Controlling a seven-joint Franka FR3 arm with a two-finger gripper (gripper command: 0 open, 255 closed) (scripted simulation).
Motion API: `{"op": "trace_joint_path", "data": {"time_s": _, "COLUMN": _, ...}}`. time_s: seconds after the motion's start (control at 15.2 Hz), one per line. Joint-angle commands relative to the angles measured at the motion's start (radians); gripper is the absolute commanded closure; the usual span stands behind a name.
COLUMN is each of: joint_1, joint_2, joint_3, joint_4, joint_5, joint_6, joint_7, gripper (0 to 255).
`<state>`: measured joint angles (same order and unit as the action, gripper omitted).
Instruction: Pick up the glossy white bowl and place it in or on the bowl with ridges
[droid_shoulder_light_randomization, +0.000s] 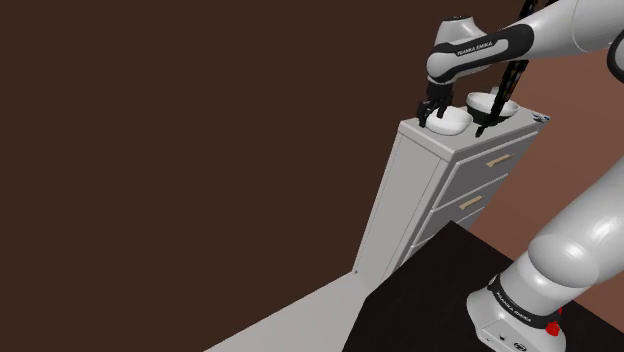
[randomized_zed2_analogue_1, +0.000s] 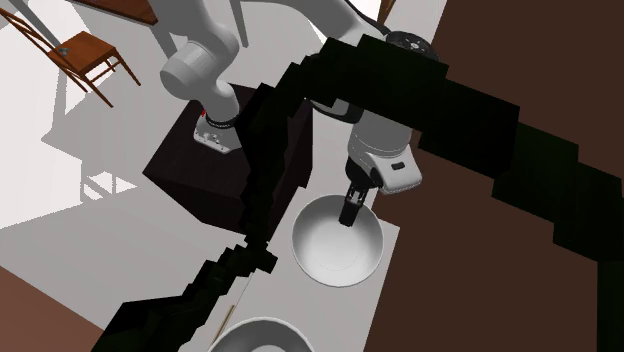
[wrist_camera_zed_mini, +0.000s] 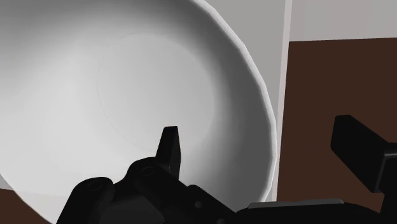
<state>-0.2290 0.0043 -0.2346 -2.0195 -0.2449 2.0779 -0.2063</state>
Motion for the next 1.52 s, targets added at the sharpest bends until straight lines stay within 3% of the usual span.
{"op": "trace_joint_path", "data": {"time_s": 0.0, "joint_1": 0.000, "joint_2": 0.001, "joint_3": 0.000, "joint_4": -0.002, "joint_5": 0.000, "joint_6": 0.003, "joint_7": 0.000, "gripper": 0}}
{"op": "trace_joint_path", "data": {"time_s": 0.26, "joint_1": 0.000, "joint_2": 0.001, "joint_3": 0.000, "joint_4": -0.001, "joint_5": 0.000, "joint_6": 0.003, "joint_7": 0.000, "gripper": 0}}
{"op": "trace_joint_path", "data": {"time_s": 0.33, "joint_1": 0.000, "joint_2": 0.001, "joint_3": 0.000, "joint_4": -0.001, "joint_5": 0.000, "joint_6": 0.003, "joint_7": 0.000, "gripper": 255}}
{"op": "trace_joint_path", "data": {"time_s": 0.92, "joint_1": 0.000, "joint_2": 0.001, "joint_3": 0.000, "joint_4": -0.002, "joint_5": 0.000, "joint_6": 0.003, "joint_7": 0.000, "gripper": 255}}
{"op": "trace_joint_path", "data": {"time_s": 1.45, "joint_1": 0.003, "joint_2": -0.025, "joint_3": 0.003, "joint_4": 0.077, "joint_5": 0.005, "joint_6": -0.100, "joint_7": -0.018, "gripper": 255}}
